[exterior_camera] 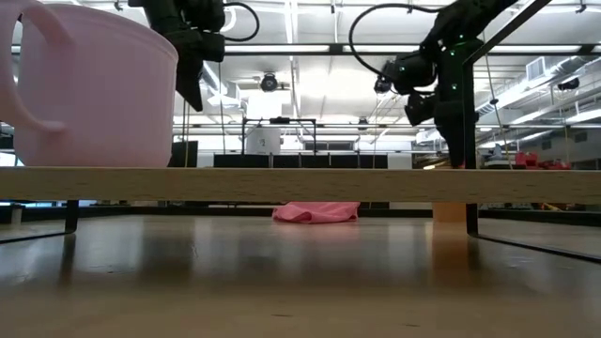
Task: Stack small to large cups/mugs on shelf
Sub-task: Put the orange mug on the shelf
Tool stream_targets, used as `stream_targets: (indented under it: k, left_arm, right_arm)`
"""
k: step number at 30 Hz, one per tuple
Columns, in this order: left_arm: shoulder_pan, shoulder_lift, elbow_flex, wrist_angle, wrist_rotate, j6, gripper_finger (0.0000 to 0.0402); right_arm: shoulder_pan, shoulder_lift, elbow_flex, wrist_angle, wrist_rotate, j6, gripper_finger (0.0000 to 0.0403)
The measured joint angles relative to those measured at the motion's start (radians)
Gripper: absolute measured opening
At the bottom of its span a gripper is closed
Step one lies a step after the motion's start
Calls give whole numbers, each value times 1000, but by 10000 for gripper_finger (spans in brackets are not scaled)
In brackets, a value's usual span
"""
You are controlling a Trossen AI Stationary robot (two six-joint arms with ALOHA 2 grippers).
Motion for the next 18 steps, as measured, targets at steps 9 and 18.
stream_targets:
  k: [9,18]
  left_arm:
    - [0,0,0,11,0,-1,23]
    - [0,0,0,21,0,-2,23]
  right_arm:
    - [-5,0,-56,62,3,1,112]
    - [-5,0,-61,90,3,62,78]
